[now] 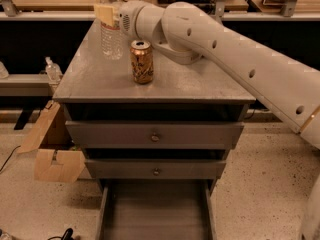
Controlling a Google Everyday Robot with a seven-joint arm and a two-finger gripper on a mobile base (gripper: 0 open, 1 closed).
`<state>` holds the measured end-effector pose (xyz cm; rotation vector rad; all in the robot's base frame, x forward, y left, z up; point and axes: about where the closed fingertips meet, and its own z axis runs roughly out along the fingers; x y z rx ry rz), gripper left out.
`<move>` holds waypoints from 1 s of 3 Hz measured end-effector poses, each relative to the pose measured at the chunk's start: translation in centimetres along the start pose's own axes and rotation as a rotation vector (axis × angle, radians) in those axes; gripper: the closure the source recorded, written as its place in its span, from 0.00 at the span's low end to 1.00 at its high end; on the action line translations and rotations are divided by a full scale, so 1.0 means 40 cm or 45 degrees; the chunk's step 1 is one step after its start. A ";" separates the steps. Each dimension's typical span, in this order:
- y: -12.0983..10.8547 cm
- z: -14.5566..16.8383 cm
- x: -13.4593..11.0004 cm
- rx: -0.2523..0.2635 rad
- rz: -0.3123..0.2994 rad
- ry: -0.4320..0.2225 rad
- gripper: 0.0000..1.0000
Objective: Pick water bottle from bottom drawer and place on counter
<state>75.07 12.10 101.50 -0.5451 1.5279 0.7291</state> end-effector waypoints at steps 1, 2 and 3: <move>0.026 0.004 0.014 0.008 -0.021 0.011 1.00; 0.075 0.039 0.021 0.030 -0.087 0.014 1.00; 0.118 0.087 0.016 0.051 -0.161 0.010 1.00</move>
Offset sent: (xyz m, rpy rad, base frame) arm -0.0151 0.0685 -0.0043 -0.1086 -0.0867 -0.0513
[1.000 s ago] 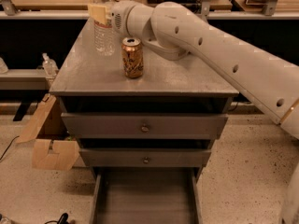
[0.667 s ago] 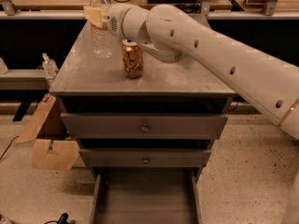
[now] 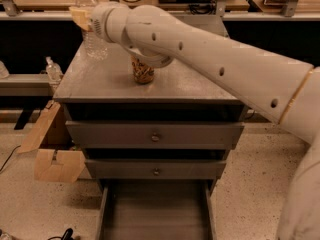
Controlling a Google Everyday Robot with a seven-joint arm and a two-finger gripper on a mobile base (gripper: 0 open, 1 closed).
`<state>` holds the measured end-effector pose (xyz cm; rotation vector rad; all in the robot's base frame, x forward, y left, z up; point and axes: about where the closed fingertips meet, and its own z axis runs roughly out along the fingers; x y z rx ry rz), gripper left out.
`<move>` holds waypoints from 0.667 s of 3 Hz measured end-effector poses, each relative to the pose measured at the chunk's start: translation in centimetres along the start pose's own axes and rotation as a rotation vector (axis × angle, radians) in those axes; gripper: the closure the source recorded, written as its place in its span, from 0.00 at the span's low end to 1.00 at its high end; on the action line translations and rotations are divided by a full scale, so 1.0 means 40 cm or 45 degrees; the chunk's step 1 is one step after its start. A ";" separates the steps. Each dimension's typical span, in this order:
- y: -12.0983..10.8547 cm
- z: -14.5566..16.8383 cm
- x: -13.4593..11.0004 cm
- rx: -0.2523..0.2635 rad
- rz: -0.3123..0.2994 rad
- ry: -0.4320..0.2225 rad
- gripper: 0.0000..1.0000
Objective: Pick water bottle from bottom drawer and place on counter
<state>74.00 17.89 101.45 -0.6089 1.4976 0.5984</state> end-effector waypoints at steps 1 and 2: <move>0.015 0.044 0.008 0.007 -0.064 0.017 1.00; 0.015 0.091 0.049 0.000 -0.087 0.067 1.00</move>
Offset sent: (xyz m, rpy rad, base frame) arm 0.0430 0.0425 -0.0380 -0.1383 0.0170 0.0028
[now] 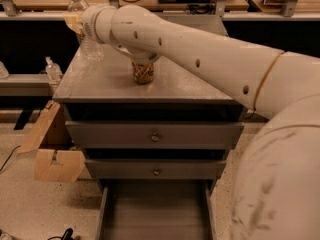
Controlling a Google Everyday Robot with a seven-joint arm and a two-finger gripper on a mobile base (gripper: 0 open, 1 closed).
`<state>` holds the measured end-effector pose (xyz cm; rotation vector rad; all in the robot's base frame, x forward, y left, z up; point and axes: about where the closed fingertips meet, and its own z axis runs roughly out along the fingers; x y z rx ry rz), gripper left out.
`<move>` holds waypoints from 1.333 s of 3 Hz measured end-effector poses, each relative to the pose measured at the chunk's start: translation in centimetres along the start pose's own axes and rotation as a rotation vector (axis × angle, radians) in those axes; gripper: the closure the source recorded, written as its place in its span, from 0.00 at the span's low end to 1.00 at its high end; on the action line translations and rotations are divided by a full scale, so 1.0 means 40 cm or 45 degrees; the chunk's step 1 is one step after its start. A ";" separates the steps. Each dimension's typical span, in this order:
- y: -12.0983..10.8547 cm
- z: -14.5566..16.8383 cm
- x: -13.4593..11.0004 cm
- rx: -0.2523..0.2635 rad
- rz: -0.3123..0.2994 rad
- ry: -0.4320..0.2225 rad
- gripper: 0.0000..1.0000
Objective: Pick water bottle from bottom drawer and place on counter
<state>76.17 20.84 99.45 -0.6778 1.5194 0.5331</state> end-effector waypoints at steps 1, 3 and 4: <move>-0.008 0.036 0.045 -0.006 0.011 0.048 1.00; 0.001 0.091 0.115 -0.038 0.074 0.100 1.00; 0.010 0.097 0.140 -0.046 0.106 0.111 1.00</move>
Offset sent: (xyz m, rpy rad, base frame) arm 0.0343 0.0190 -0.0499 -0.0275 0.1087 0.0212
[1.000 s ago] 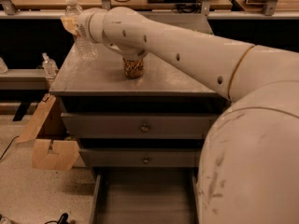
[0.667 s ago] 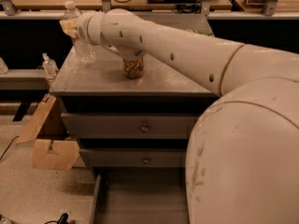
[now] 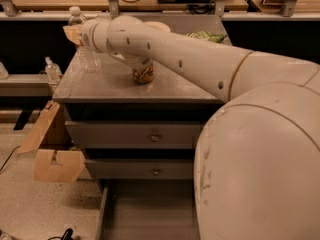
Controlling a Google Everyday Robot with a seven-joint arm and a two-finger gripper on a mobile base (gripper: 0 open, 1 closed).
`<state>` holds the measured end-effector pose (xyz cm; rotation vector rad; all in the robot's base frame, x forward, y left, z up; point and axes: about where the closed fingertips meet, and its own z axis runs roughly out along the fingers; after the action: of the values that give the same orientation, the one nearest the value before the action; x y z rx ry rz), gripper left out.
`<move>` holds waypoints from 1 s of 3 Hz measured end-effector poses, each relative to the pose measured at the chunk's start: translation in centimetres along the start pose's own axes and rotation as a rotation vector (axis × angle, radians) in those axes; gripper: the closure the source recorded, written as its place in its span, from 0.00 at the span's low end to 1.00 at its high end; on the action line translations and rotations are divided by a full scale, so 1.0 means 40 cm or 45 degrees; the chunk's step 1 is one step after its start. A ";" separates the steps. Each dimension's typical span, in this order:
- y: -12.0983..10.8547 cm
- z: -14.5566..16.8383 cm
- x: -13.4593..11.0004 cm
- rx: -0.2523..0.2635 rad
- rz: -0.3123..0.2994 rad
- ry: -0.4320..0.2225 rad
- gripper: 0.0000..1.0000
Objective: Pick water bottle from bottom drawer and place on counter
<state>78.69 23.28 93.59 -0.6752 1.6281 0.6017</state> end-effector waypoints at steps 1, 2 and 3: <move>0.000 -0.002 -0.013 0.000 0.000 0.000 0.96; 0.000 -0.002 -0.014 0.000 0.000 0.000 0.73; 0.000 -0.002 -0.015 0.000 0.000 0.000 0.50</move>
Offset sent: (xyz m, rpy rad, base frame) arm 0.0000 0.0000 0.0041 0.0000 0.0000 0.0000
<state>78.69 23.28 94.19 -0.6752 1.6281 0.6017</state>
